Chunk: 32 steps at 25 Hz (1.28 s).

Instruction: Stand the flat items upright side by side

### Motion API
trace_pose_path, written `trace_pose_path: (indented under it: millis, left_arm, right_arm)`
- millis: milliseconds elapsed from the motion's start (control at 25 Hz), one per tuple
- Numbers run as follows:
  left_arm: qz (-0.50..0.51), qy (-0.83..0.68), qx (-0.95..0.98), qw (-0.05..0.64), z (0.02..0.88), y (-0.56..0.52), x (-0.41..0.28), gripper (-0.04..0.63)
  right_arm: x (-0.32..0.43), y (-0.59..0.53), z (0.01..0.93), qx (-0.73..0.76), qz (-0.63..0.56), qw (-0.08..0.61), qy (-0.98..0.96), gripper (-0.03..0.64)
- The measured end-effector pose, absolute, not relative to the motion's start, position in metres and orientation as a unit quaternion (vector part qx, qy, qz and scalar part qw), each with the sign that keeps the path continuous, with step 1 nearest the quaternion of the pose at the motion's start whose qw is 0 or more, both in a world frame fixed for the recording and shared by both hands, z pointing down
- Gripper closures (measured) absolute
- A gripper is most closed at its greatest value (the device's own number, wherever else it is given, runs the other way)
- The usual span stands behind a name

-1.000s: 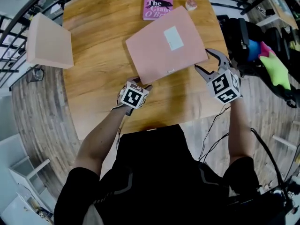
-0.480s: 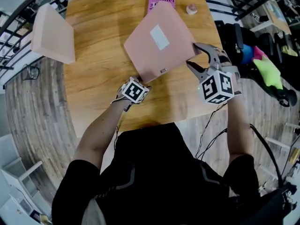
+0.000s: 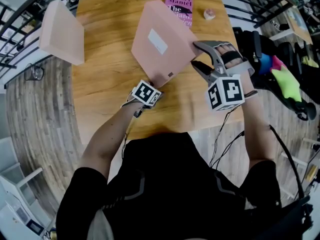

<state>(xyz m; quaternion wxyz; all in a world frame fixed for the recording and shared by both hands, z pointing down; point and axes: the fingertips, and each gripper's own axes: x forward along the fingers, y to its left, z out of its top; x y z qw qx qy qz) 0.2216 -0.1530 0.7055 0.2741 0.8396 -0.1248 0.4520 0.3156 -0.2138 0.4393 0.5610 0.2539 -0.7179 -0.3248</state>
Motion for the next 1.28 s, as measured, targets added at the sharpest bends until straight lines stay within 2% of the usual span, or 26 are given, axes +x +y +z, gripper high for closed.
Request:
trace_pose_path:
  millis: [400,800,1280]
  left_arm:
    - [0.435,-0.083,0.829,0.341,0.698,-0.144,0.226,0.299]
    - [0.400,-0.160,0.848,0.308,0.673,-0.167,0.203,0.299]
    - [0.248,-0.263,0.883,0.299,0.568,-0.176,0.135,0.299]
  right_arm:
    - [0.287,-0.219,0.435,0.183,-0.386,0.547,-0.720,0.331]
    - [0.259,-0.205,0.430,0.188,-0.370,0.505,-0.757,0.330]
    - [0.221,-0.184,0.427,0.214,-0.321,0.438,-0.812,0.316]
